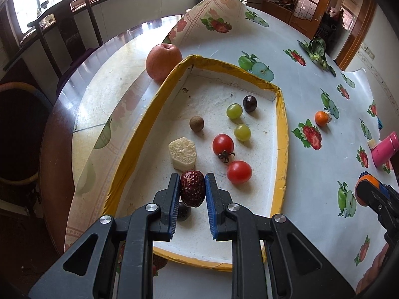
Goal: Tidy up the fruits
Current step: 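Carry the orange in the right gripper while the left gripper carries the date over the tray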
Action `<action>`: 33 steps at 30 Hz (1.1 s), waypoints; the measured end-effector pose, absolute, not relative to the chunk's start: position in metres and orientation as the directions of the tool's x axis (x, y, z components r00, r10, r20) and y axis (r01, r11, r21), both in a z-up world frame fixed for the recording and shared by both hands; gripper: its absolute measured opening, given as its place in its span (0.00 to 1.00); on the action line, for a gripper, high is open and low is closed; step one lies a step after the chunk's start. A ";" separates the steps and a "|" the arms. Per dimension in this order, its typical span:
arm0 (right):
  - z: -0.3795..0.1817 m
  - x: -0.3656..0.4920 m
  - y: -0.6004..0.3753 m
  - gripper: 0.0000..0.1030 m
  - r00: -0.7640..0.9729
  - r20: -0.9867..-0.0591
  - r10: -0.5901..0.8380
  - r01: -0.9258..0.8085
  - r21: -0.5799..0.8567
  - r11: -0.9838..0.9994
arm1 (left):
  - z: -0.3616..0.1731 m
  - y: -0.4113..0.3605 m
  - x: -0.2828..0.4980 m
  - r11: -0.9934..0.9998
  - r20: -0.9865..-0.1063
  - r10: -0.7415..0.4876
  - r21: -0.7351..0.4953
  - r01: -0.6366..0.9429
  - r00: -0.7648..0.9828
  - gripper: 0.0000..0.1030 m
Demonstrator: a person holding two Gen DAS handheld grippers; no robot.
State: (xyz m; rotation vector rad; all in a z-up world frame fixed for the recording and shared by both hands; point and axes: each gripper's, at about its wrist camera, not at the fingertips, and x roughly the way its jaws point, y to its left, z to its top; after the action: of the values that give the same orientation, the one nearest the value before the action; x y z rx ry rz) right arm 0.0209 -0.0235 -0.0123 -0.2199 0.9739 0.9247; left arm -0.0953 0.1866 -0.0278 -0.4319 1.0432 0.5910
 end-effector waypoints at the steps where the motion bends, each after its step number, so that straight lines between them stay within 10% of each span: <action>1: -0.013 0.021 -0.023 0.35 0.228 -0.787 0.574 -0.756 0.228 0.614 | -0.029 0.190 -0.098 0.760 -0.896 0.246 -0.059 -0.647 0.370 0.17; 33: -0.034 0.089 0.122 0.35 0.159 -0.786 0.597 -0.815 0.236 0.529 | -0.053 0.173 -0.072 0.769 -0.914 0.112 -0.168 -0.617 0.389 0.17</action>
State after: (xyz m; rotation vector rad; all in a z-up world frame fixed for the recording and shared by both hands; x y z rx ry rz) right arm 0.0893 0.1220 -0.0338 -0.2667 0.9758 1.0263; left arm -0.0721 0.1731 -0.0526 -0.5392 1.0808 0.4924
